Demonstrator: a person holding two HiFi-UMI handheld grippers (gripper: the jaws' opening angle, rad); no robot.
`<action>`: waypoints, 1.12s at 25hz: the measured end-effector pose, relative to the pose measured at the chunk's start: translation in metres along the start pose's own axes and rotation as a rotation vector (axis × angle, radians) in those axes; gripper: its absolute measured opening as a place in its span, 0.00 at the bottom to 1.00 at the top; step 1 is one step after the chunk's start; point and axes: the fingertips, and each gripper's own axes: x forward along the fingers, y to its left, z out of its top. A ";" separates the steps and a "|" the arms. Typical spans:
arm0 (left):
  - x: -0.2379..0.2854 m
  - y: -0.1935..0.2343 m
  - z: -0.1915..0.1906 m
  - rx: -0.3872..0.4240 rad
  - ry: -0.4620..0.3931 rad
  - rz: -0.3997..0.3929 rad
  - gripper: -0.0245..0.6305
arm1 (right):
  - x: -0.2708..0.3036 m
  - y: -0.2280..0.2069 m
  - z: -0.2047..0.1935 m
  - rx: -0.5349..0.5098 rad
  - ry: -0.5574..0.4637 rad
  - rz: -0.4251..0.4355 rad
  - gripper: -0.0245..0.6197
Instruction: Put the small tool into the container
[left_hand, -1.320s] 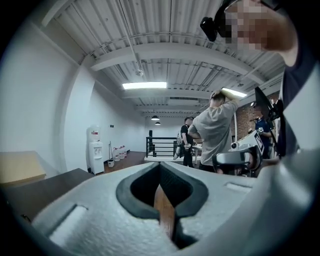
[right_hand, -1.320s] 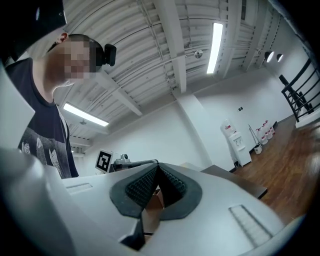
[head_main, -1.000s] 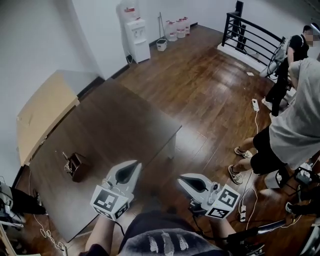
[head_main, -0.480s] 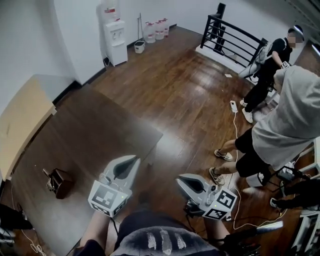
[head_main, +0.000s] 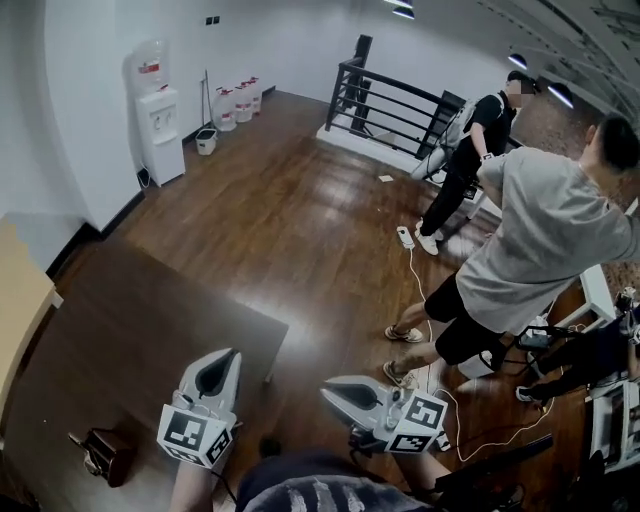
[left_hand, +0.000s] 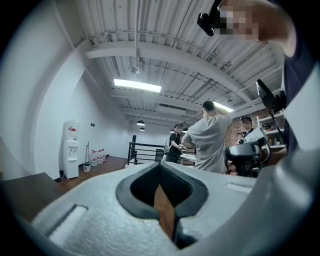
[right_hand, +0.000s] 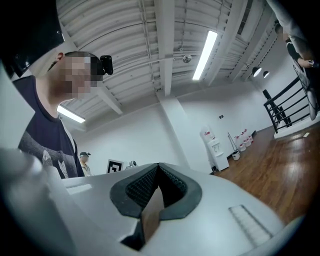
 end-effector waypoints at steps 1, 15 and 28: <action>0.002 0.004 0.000 -0.009 -0.008 -0.005 0.04 | 0.004 -0.001 -0.001 -0.001 0.003 -0.006 0.04; -0.021 0.056 -0.006 -0.073 -0.024 0.058 0.04 | 0.092 -0.011 -0.011 0.064 0.075 0.106 0.04; 0.031 0.035 -0.002 0.027 0.035 0.079 0.04 | 0.079 -0.067 -0.016 0.022 0.128 0.121 0.04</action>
